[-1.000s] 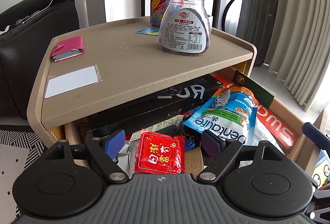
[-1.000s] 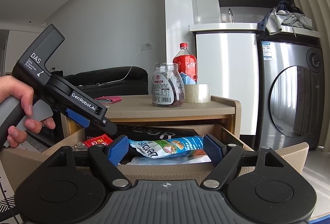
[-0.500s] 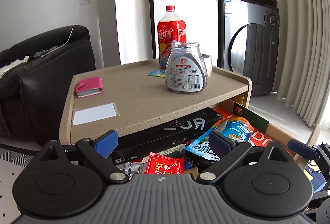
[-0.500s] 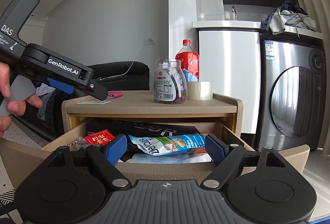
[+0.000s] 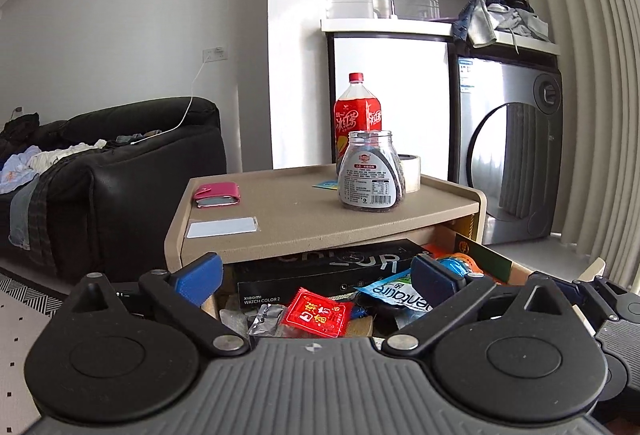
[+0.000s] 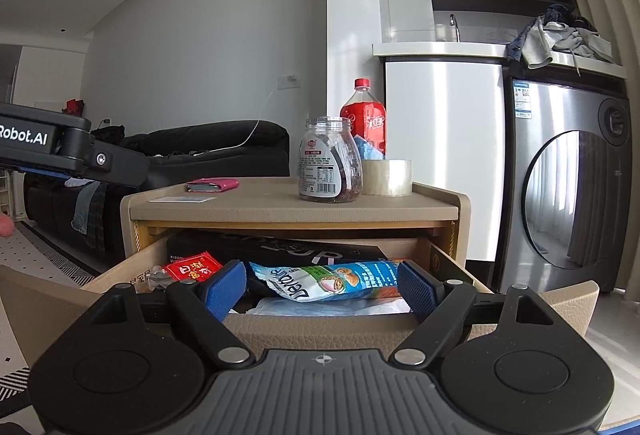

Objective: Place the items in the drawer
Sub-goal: 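Withdraw the left gripper from the drawer while the right gripper moves toward the drawer front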

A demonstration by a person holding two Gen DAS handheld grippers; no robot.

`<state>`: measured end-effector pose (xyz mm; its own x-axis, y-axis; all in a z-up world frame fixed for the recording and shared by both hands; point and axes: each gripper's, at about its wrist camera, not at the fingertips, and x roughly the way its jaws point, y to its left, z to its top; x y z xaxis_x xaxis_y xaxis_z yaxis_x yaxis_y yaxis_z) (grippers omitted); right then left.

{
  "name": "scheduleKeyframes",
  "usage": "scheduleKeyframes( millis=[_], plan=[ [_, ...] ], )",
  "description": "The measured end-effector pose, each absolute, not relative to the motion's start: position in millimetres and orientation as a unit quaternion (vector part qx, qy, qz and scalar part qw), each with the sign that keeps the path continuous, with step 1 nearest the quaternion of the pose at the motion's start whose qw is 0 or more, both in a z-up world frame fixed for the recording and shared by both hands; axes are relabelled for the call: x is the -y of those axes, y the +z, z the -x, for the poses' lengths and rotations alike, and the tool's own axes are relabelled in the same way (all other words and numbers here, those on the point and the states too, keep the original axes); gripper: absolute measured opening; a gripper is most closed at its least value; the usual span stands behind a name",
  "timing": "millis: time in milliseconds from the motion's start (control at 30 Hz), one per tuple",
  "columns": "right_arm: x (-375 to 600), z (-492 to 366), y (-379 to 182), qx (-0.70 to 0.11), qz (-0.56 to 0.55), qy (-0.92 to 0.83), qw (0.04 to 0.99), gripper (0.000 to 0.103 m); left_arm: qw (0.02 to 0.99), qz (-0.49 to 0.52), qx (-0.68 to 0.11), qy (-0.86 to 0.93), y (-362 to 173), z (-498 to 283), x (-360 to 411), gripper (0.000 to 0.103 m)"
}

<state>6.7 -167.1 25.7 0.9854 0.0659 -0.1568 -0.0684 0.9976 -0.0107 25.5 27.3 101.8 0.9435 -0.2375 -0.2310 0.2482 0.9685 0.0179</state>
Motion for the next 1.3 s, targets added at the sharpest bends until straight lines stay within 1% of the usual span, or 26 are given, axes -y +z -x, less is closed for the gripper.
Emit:
scheduleKeyframes(
  millis=[233, 500, 867, 1033, 1300],
  plan=[
    [165.9, -3.0, 25.1, -0.074, 0.009, 0.031, 0.997, 0.086, 0.991, -0.026, -0.088, -0.098, 83.1, 0.2, -16.1, 0.103],
    [167.0, 4.4, 27.4, -0.077, 0.009, 0.035, 0.996, 0.086, 0.991, -0.031, -0.09, -0.094, 65.6, 15.6, -6.4, 0.103],
    [173.4, 24.3, 29.1, -0.074, 0.009, 0.041, 0.996, 0.086, 0.992, -0.017, -0.089, -0.086, 56.3, 29.6, -20.8, 0.103],
    [176.1, 33.2, 25.2, -0.084, 0.011, 0.044, 0.995, 0.086, 0.993, -0.026, -0.081, -0.078, 50.6, 37.8, -18.6, 0.103],
    [182.8, 41.6, 15.2, -0.11, -0.006, 0.05, 0.993, 0.086, 0.992, 0.002, -0.096, -0.08, 38.6, 49.3, -19.4, 0.103]
  ],
)
